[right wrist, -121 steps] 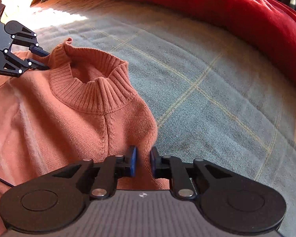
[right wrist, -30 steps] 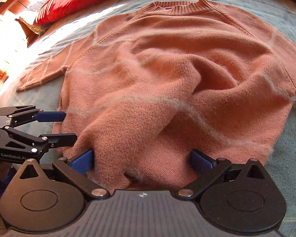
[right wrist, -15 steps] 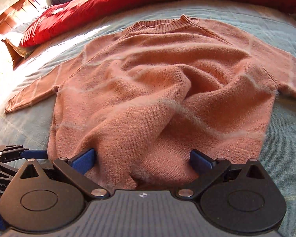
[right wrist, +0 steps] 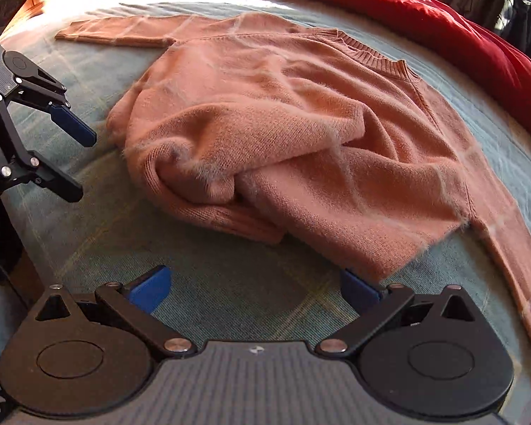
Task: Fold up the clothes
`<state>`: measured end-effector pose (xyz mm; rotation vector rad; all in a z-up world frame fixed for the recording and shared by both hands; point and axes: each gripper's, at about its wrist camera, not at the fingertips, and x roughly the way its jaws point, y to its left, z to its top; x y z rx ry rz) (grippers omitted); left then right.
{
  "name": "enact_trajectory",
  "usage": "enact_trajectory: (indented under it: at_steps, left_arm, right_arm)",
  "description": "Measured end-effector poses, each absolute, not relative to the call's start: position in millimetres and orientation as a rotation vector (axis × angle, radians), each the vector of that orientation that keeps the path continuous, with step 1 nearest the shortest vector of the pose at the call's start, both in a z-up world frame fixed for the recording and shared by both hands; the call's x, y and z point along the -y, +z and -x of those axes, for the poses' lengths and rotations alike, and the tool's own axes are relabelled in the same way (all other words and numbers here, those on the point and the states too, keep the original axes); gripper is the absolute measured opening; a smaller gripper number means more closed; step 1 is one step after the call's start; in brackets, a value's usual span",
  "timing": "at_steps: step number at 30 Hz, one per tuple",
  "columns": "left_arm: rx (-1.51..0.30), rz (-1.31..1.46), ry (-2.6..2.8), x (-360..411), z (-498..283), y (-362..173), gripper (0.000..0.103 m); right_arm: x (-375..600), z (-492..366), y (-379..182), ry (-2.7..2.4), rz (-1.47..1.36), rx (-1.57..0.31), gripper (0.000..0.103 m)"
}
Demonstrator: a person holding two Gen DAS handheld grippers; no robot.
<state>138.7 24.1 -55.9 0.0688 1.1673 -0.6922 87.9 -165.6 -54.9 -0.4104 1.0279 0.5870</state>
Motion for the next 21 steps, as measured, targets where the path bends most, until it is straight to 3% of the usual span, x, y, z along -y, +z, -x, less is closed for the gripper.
enact_trajectory:
  at_steps: [10, 15, 21]
  left_arm:
    - [-1.135, 0.094, -0.807, 12, -174, -66, 0.072]
    - [-1.089, 0.178, -0.739, -8, -202, -49, 0.068]
    - [-0.909, 0.115, -0.704, -19, -225, -10, 0.071]
  right_arm:
    - [155, -93, -72, 0.856, 0.508, -1.012, 0.103]
    - [146, -114, -66, 0.851, 0.575, -0.898, 0.103]
    - [146, -151, -34, 0.795, 0.569, -0.742, 0.103]
